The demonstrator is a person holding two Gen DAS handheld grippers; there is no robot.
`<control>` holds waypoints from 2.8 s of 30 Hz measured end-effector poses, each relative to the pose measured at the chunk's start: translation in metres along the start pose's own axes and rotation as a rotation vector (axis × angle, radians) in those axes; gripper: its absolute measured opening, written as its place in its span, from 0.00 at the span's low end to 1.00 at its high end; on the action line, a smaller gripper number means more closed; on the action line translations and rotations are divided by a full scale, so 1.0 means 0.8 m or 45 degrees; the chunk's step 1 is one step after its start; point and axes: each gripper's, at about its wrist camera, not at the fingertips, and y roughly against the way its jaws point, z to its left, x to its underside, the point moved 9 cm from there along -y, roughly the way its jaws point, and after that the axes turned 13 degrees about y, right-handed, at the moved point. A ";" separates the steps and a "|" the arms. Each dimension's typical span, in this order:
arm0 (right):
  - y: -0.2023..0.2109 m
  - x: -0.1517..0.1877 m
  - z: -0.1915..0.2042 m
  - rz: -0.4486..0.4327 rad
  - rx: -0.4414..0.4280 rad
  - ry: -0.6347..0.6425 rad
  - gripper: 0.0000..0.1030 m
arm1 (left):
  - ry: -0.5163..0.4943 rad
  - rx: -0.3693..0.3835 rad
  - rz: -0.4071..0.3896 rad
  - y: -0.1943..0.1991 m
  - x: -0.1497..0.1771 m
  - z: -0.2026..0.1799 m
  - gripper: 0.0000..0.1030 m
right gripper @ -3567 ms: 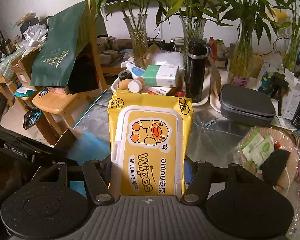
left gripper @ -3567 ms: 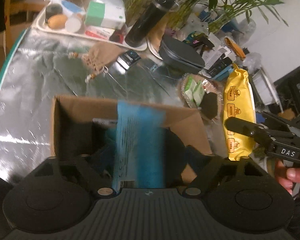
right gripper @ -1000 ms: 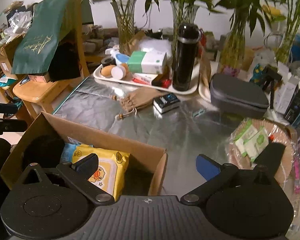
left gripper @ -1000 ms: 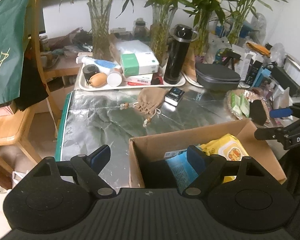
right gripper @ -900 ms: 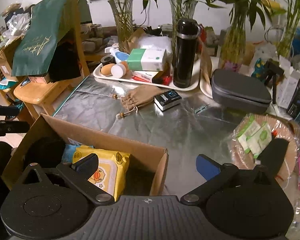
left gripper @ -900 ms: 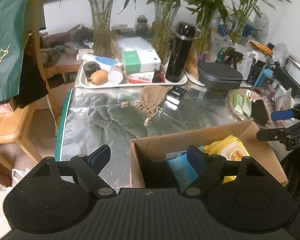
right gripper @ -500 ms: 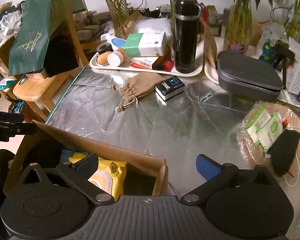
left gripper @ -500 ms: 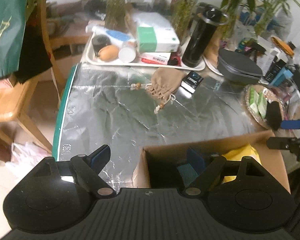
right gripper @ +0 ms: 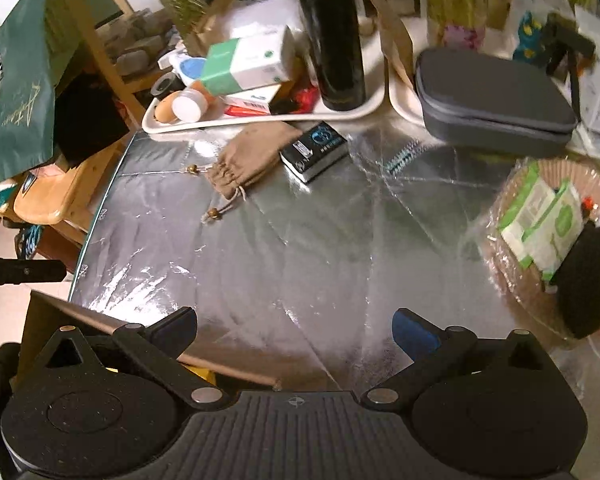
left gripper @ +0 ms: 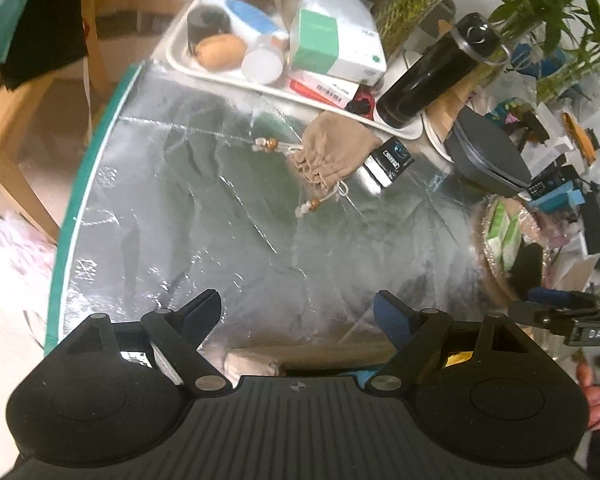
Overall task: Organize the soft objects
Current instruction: 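Move the left gripper to the tan drawstring pouch on the foil, then close the left gripper on the tan pouch while the right gripper grasps the black tissue pack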
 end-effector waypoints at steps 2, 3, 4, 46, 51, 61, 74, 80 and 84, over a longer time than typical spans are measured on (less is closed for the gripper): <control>-0.008 -0.001 -0.003 0.008 -0.025 -0.012 1.00 | 0.013 0.005 0.027 -0.008 -0.003 0.002 0.82; -0.011 -0.002 -0.004 0.006 -0.033 -0.010 1.00 | 0.010 0.004 0.030 -0.010 -0.005 0.002 0.82; -0.015 -0.003 -0.005 0.004 -0.039 -0.003 1.00 | 0.005 -0.001 0.032 -0.013 -0.007 0.002 0.82; -0.127 -0.091 -0.060 -0.346 0.239 0.294 1.00 | -0.776 0.123 -0.448 -0.160 -0.086 -0.058 0.81; -0.136 -0.099 -0.065 -0.373 0.249 0.302 1.00 | -0.856 0.115 -0.477 -0.183 -0.088 -0.073 0.81; -0.160 -0.123 -0.065 -0.449 0.289 0.371 1.00 | -0.882 0.110 -0.425 -0.227 -0.094 -0.083 0.69; -0.211 -0.148 -0.040 -0.459 0.277 0.597 1.00 | -0.854 0.108 -0.393 -0.223 -0.095 -0.069 0.21; -0.246 -0.154 -0.043 -0.386 0.233 0.615 0.84 | -0.821 0.114 -0.397 -0.219 -0.101 -0.065 0.21; -0.242 -0.154 -0.046 -0.355 0.203 0.585 0.74 | -0.791 0.119 -0.399 -0.216 -0.106 -0.060 0.20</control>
